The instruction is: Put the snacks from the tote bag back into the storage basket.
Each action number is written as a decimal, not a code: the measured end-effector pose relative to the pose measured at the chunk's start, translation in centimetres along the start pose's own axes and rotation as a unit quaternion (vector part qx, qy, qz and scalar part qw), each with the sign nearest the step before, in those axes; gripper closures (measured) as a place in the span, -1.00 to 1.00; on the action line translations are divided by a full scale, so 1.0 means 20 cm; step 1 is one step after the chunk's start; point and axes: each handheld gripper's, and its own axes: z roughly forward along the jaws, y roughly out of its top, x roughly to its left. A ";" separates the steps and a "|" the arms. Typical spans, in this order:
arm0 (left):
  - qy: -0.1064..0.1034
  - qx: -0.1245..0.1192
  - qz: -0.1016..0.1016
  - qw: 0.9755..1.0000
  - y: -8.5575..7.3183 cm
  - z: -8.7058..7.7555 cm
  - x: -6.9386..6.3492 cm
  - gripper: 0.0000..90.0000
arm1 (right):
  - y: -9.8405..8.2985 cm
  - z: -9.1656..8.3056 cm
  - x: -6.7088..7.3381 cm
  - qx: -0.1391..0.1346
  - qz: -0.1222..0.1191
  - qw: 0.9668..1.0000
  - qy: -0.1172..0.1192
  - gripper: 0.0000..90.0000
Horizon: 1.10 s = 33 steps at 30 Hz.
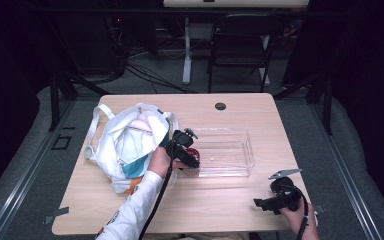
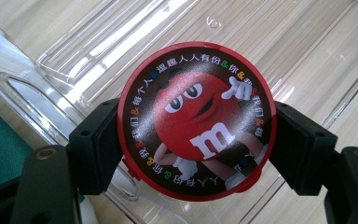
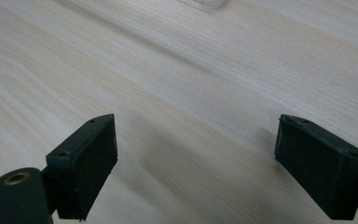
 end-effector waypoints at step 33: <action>0.031 -0.081 0.011 0.996 -0.01 -0.31 0.00 -0.72 | 0.03 0.00 0.03 -0.005 -0.009 1.000 0.002 -0.73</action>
